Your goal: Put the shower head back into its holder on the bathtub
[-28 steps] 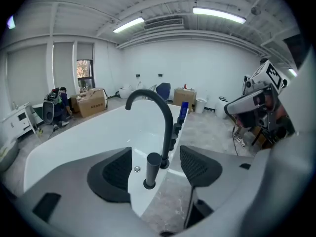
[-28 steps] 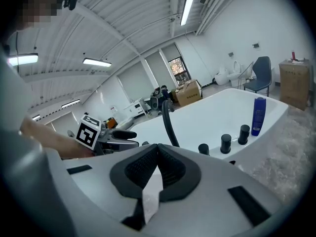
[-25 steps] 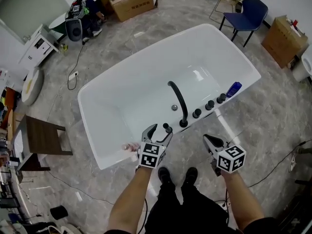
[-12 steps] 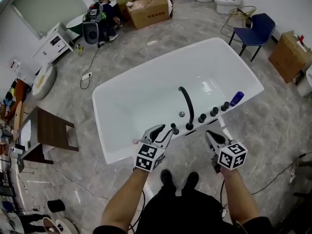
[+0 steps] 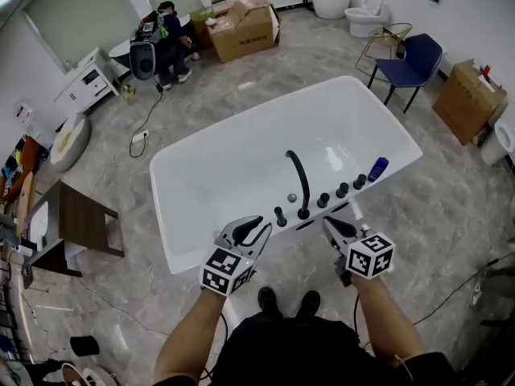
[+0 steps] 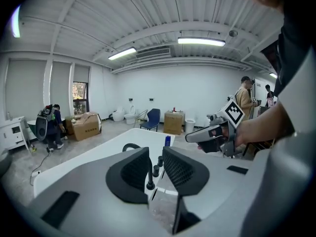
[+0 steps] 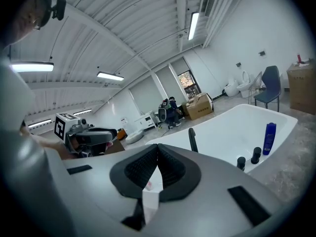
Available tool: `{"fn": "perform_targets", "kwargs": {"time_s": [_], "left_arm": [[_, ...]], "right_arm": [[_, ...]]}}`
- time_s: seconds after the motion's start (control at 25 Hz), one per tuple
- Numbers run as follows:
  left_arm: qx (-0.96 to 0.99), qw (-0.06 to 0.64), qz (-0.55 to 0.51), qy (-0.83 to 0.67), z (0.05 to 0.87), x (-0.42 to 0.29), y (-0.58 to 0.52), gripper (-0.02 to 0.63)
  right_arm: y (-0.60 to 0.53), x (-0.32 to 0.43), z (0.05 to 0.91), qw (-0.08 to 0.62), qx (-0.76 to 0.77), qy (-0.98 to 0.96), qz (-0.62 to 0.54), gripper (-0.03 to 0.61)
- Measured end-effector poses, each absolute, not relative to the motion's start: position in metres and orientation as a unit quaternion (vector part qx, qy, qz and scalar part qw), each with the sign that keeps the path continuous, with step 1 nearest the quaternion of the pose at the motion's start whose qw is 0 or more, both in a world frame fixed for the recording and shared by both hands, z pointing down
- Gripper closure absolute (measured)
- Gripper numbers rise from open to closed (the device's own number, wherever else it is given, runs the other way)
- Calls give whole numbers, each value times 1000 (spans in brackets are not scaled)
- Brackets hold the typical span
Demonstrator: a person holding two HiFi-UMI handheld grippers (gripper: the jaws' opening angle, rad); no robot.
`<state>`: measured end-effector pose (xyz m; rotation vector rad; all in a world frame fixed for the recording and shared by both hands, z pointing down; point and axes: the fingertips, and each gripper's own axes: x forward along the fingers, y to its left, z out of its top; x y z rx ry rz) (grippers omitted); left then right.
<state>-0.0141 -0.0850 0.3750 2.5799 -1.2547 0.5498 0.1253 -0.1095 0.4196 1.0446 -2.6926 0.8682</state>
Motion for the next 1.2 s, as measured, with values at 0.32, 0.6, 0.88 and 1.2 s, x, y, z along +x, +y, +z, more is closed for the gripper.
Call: {"fn": "perform_targets", "kwargs": {"time_s": [0.32, 0.6, 0.88, 1.2], "left_arm": [[865, 100, 97, -482, 321, -35, -87, 557], [867, 84, 95, -482, 302, -42, -87, 591], [838, 76, 78, -535, 312, -75, -91, 600], [808, 73, 23, -584, 296, -118, -109, 600]], "right_arm": [[-93, 104, 362, 16, 339, -908, 247, 563], [-68, 110, 343, 34, 358, -916, 176, 563], [-73, 132, 329, 47, 376, -912, 158, 563], [-94, 132, 286, 39, 380, -918, 107, 563]]}}
